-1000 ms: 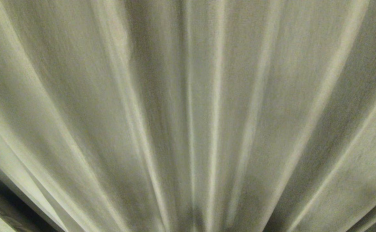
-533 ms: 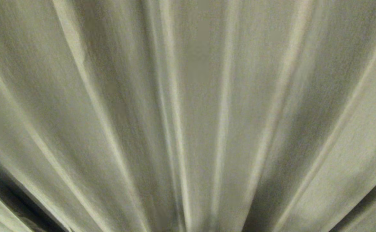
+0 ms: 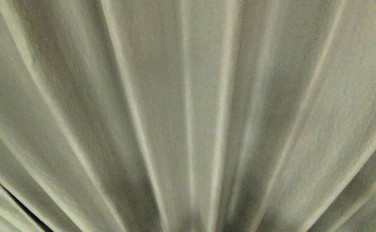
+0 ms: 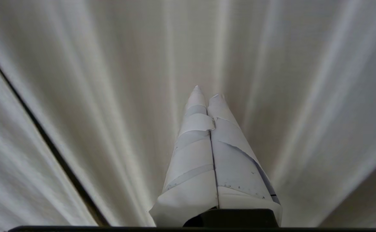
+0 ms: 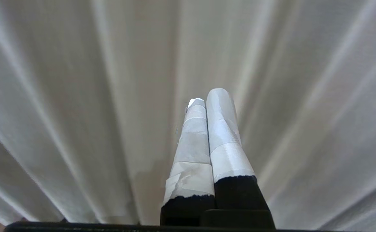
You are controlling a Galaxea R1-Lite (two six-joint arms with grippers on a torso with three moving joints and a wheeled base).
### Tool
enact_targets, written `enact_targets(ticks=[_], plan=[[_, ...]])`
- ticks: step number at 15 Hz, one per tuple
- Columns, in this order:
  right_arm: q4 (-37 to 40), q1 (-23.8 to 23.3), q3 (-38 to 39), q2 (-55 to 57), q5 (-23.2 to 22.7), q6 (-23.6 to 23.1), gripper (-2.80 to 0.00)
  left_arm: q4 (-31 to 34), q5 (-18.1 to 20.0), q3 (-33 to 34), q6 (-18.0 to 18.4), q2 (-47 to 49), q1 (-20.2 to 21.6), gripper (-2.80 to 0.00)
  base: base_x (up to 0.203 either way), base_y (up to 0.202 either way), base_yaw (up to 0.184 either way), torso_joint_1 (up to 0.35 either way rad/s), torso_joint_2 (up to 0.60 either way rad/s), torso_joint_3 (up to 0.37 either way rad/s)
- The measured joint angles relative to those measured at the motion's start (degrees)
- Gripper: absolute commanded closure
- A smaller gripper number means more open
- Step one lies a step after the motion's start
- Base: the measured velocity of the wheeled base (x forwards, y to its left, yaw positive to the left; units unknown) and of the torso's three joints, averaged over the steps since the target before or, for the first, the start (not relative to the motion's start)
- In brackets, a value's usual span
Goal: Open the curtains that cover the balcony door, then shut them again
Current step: Close the outer curtains on both sides
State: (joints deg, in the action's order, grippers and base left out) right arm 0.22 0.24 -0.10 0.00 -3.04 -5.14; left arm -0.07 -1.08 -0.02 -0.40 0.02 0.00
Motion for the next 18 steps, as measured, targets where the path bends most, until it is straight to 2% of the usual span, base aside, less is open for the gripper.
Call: enact_targets(ticks=[6, 18], plan=[[0.0, 0.0, 0.0, 0.0, 0.0, 0.0, 0.0, 0.0, 0.1, 0.0, -0.1, 0.0, 0.0, 0.0, 0.0, 0.031, -0.001, 0.002, 0.0, 0.001], [0.0, 0.0, 0.0, 0.0, 0.0, 0.0, 0.0, 0.0, 0.0, 0.0, -0.7, 0.0, 0.0, 0.0, 0.0, 0.192, -0.001, 0.002, 0.0, 0.004]])
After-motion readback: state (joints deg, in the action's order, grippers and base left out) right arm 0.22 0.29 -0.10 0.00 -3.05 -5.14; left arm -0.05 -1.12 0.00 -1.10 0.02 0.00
